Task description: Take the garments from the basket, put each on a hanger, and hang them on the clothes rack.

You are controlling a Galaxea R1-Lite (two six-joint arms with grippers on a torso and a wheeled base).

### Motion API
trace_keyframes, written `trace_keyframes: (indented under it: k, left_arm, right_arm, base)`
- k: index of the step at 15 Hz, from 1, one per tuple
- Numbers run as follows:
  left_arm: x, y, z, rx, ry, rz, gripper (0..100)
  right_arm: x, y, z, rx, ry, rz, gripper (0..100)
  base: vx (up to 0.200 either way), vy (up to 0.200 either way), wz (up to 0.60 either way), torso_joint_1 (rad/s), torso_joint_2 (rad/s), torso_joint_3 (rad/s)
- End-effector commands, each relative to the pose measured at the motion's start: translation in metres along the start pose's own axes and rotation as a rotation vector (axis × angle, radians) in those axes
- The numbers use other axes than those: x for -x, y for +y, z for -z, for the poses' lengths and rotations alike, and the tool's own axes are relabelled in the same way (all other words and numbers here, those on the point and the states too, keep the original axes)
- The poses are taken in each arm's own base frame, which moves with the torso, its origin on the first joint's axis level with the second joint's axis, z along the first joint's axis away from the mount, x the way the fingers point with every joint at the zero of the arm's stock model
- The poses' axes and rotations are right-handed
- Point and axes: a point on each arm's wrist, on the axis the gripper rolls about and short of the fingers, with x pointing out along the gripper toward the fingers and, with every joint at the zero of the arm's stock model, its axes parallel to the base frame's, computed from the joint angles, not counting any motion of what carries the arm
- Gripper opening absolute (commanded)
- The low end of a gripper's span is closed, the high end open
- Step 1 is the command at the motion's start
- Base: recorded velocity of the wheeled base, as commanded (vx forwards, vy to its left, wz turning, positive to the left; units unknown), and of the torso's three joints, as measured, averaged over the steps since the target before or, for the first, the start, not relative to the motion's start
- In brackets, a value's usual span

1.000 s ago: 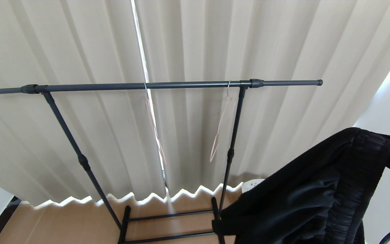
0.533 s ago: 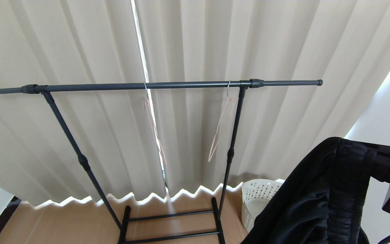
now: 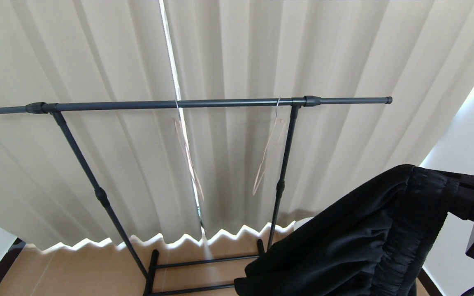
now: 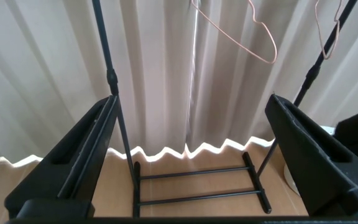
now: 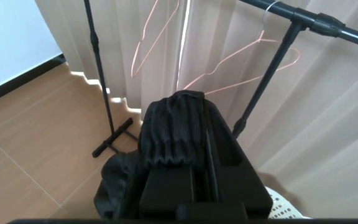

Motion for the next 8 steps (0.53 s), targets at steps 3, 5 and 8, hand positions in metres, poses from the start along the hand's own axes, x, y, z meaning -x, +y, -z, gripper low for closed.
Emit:
trace_keyframes:
  k: [3,5,8]
  left_arm:
    - [0.000,0.000,0.000,0.000,0.000,-0.001,100]
    - [0.000,0.000,0.000,-0.003,0.003,0.001,100]
    - [0.000,-0.001,0.000,-0.042,0.005,0.030,100]
  right_arm:
    - [-0.003,0.005,0.000,0.003,0.004,-0.035,0]
    - [-0.010,0.005,0.002,-0.001,0.026,-0.040,0]
    - [-0.016,0.005,0.006,-0.003,0.052,-0.055,0]
  base:
    - [0.000,0.000,0.00,0.000,0.00,0.000]
    - [0.000,0.000,0.00,0.000,0.00,0.000]
    - [0.000,0.000,0.00,0.000,0.00,0.000]
